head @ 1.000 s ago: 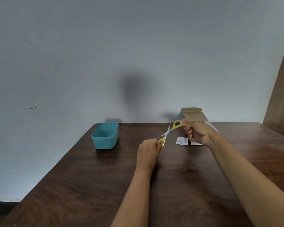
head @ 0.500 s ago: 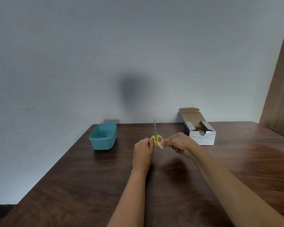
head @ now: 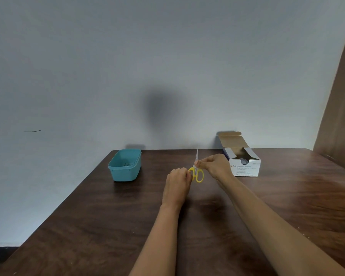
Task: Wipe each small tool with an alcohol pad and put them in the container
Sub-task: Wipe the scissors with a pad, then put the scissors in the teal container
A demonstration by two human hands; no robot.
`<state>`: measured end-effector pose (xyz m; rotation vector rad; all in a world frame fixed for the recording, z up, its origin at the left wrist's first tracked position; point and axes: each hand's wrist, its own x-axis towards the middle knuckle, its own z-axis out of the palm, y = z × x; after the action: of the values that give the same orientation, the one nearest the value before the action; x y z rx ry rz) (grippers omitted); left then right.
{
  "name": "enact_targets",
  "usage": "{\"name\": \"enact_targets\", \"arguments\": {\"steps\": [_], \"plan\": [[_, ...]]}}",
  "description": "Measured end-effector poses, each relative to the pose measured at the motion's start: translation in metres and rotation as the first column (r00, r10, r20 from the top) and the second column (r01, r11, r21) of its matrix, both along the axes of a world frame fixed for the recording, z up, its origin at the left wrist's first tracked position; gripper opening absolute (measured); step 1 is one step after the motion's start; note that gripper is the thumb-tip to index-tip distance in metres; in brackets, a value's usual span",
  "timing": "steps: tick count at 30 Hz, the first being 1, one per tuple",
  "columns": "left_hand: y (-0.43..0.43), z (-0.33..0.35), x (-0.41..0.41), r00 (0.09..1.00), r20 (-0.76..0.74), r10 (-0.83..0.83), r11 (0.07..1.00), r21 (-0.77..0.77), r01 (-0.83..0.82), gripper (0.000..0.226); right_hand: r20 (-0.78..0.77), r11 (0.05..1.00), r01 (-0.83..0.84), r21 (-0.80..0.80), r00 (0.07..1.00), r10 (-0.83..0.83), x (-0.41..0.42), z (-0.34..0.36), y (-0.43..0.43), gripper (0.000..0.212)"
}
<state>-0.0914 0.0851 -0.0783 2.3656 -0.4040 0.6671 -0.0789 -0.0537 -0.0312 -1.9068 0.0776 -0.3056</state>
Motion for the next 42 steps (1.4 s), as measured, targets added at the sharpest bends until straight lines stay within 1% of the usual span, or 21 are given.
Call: {"name": "enact_targets", "arguments": {"steps": [4, 6, 9, 13, 15, 17, 19, 21, 22, 24, 27, 30, 32, 35, 37, 40, 42], "plan": [[-0.001, 0.003, -0.004, 1.0, 0.019, 0.016, 1.0, -0.009, -0.015, 0.031, 0.082, 0.986, 0.128, 0.106, 0.987, -0.137, -0.004, -0.008, 0.015, 0.022], [-0.001, 0.004, -0.005, 0.998, 0.031, 0.045, 0.999, -0.03, -0.044, 0.032, 0.087, 0.984, 0.13, 0.123, 0.986, -0.142, -0.007, -0.009, 0.021, 0.022], [0.002, 0.004, -0.006, 0.995, 0.027, 0.099, 0.99, -0.101, -0.096, 0.033, 0.043, 0.995, 0.07, 0.07, 0.996, -0.073, -0.008, -0.003, 0.024, 0.024], [0.007, 0.007, -0.008, 0.988, 0.02, 0.152, 0.985, -0.089, -0.149, 0.033, -0.035, 1.0, -0.007, -0.029, 0.999, 0.006, -0.003, 0.01, 0.02, 0.026], [0.01, 0.01, -0.01, 0.986, 0.019, 0.166, 0.983, -0.086, -0.164, 0.033, -0.099, 0.995, -0.045, -0.089, 0.994, 0.036, 0.0, 0.015, 0.016, 0.027], [0.014, 0.014, -0.01, 0.981, 0.009, 0.196, 0.975, -0.106, -0.194, 0.034, -0.15, 0.982, -0.082, -0.171, 0.987, 0.057, 0.0, 0.019, 0.012, 0.025], [0.02, 0.018, -0.009, 0.976, 0.001, 0.217, 0.965, -0.149, -0.215, 0.036, -0.16, 0.971, -0.106, -0.213, 0.984, 0.073, -0.002, 0.019, 0.01, 0.022], [0.029, 0.026, -0.009, 0.971, -0.002, 0.238, 0.95, -0.208, -0.233, 0.038, -0.109, 0.979, -0.074, -0.19, 0.993, 0.054, -0.004, 0.014, 0.013, 0.022], [0.034, 0.032, -0.007, 0.968, -0.002, 0.252, 0.944, -0.22, -0.246, 0.039, -0.07, 0.987, -0.049, -0.155, 0.997, 0.038, -0.005, 0.01, 0.016, 0.023], [0.048, 0.047, -0.004, 0.955, -0.018, 0.297, 0.935, -0.197, -0.295, 0.038, -0.001, 0.999, -0.017, -0.039, 1.0, 0.017, -0.007, 0.004, 0.025, 0.022], [0.08, 0.085, 0.004, 0.903, -0.071, 0.423, 0.898, -0.099, -0.428, 0.036, 0.033, 0.989, -0.003, 0.151, 0.999, -0.002, -0.006, -0.004, 0.045, 0.019], [0.119, 0.121, 0.015, 0.834, -0.116, 0.539, 0.841, 0.129, -0.526, 0.033, 0.086, 0.962, 0.02, 0.272, 0.995, -0.045, -0.005, -0.014, 0.064, 0.014], [0.139, 0.135, 0.024, 0.794, -0.104, 0.599, 0.78, 0.301, -0.549, 0.03, 0.094, 0.947, 0.046, 0.317, 0.992, -0.08, -0.005, -0.021, 0.073, 0.013], [0.16, 0.135, 0.033, 0.766, -0.078, 0.638, 0.68, 0.523, -0.514, 0.026, 0.094, 0.945, 0.067, 0.32, 0.99, -0.102, -0.006, -0.032, 0.083, 0.013], [0.169, 0.127, 0.039, 0.758, -0.064, 0.649, 0.615, 0.631, -0.473, 0.023, 0.098, 0.952, 0.075, 0.296, 0.989, -0.109, -0.005, -0.039, 0.087, 0.015], [0.175, 0.114, 0.047, 0.772, -0.035, 0.635, 0.537, 0.738, -0.408, 0.024, 0.117, 0.978, 0.062, 0.199, 0.989, -0.087, -0.005, -0.045, 0.09, 0.02], [0.175, 0.107, 0.052, 0.79, -0.005, 0.613, 0.478, 0.799, -0.366, 0.026, 0.132, 0.984, 0.049, 0.174, 0.989, -0.072, -0.005, -0.046, 0.09, 0.021]]}}
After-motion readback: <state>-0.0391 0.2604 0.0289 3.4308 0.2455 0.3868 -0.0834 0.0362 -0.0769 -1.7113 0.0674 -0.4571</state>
